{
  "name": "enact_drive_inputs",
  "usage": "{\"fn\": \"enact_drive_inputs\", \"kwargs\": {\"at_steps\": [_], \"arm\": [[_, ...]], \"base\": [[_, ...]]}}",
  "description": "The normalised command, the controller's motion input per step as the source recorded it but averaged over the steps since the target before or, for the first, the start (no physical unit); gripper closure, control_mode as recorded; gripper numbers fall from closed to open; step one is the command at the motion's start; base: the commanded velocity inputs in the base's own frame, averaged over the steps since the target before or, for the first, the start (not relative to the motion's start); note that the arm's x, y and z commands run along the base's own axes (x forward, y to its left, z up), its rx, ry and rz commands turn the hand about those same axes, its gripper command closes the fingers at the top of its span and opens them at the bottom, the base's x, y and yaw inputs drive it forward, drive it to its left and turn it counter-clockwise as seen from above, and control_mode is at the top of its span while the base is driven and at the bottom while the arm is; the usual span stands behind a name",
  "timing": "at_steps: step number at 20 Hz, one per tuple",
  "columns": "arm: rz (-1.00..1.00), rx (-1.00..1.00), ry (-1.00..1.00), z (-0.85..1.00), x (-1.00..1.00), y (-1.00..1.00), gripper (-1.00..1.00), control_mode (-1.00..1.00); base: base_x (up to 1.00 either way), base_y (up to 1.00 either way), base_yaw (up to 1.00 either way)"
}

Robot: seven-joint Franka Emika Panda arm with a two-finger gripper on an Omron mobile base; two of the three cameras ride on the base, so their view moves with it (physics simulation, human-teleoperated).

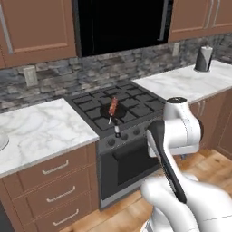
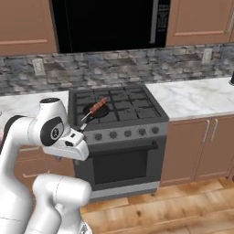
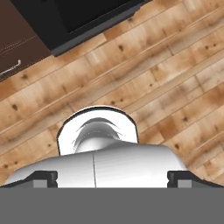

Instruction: Place the cold items (broccoli and lemon) from the fridge in one tupperware on the dining counter. Place the warm items (kebab skewer and hot dog) in the stove area in another tupperware.

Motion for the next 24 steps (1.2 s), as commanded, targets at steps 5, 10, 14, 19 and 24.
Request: {"fn": "enact_drive_inputs", "kwargs": {"at_steps": [5,10,14,19,24], "arm": [[0.00,0.00,0.00,0.00,0.00,0.00,-1.00,1.00],[0.00,0.00,0.00,0.00,0.00,0.00,-1.00,1.00],[0.00,0.00,0.00,0.00,0.00,0.00,-1.00,1.00],[-0.01,0.00,0.00,0.00,0.11,0.05,-1.00,-1.00],[0.00,0.07,-0.05,0.00,0.77,0.05,-1.00,-1.00]], "base": [[0.52,0.23,-0.09],[0.56,0.29,-0.06],[0.62,0.28,-0.06],[0.47,0.19,-0.03],[0.00,0.00,0.00]]}}
